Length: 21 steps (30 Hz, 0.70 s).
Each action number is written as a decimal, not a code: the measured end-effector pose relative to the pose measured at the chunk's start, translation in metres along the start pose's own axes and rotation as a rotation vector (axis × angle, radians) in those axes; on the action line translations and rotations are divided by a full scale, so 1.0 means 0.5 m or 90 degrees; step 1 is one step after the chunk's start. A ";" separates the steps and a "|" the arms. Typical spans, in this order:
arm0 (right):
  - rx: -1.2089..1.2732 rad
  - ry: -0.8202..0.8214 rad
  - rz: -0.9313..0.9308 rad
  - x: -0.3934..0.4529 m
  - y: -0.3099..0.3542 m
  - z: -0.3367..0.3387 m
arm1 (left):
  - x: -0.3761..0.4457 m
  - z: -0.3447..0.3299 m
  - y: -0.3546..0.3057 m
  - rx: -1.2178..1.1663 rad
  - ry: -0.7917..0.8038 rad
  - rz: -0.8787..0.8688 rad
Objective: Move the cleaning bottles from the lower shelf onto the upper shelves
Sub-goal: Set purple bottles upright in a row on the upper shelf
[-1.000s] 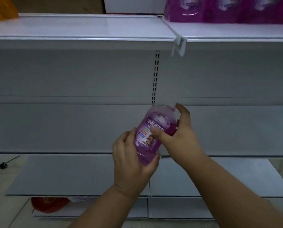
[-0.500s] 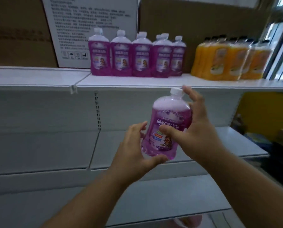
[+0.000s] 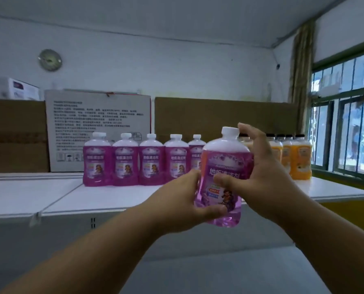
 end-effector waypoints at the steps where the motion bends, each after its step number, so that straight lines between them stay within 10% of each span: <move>1: 0.000 0.005 -0.005 0.022 -0.019 -0.006 | 0.029 0.003 0.010 0.015 0.010 -0.005; 21: -0.107 0.163 -0.100 0.233 -0.358 -0.145 | 0.237 -0.023 0.210 0.408 -0.058 0.165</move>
Point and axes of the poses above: each hand's wrist, its own x-axis towards the middle knuckle, its own z-axis out of the back of the hand, y = z × x, the point moved 9 cm from there along x, towards the middle knuckle, and after that the axes turned 13 degrees about -x, right-handed, at the moved point
